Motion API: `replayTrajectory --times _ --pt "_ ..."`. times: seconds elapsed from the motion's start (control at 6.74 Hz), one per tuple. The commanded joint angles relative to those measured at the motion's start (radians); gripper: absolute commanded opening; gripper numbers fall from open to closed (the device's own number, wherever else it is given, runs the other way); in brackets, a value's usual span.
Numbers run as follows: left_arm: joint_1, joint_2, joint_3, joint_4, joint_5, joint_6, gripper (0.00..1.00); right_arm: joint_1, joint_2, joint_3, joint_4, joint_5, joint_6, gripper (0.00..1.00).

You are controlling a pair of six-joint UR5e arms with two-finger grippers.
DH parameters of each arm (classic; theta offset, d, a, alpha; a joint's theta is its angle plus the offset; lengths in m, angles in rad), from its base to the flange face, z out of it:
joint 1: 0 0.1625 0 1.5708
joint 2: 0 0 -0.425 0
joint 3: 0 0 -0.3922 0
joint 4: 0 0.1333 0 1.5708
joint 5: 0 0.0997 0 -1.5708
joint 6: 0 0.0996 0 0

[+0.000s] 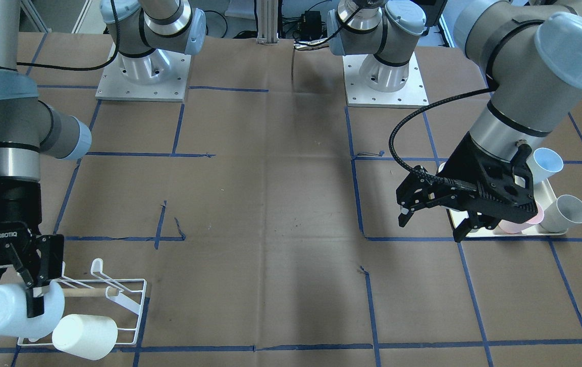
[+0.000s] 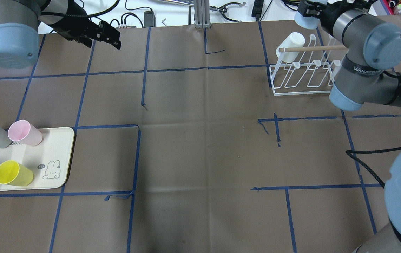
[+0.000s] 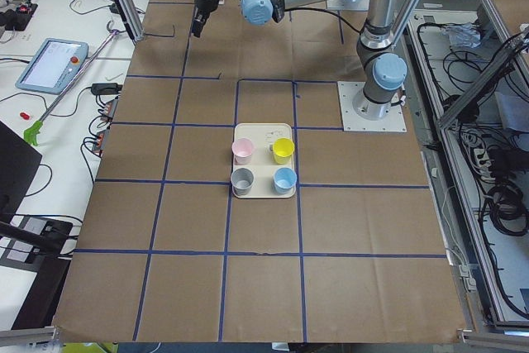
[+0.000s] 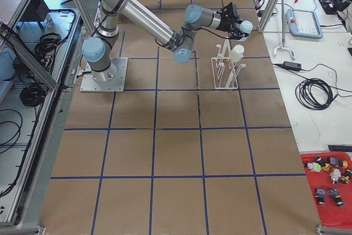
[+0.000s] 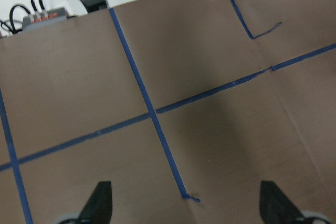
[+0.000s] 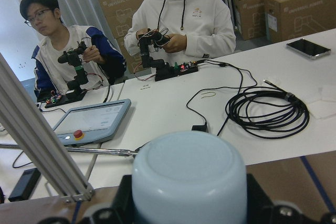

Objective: Transfer IKEA cup to right arm and place on rack

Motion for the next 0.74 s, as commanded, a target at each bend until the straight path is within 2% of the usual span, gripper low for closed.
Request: replayTrajectory --times 0.0,0.15,0.59 --pt "-0.021 0.114 0.002 -0.255 0.090 -0.101 0.99 -0.068 0.063 -0.070 0.000 -0.001 -0.169 0.19" --pt "-0.021 0.160 -0.022 -0.311 0.090 -0.179 0.99 -0.077 0.099 -0.095 -0.001 -0.012 -0.215 0.19" --pt "-0.022 0.185 -0.039 -0.315 0.115 -0.232 0.99 -0.087 0.134 -0.098 -0.005 -0.020 -0.225 0.19"
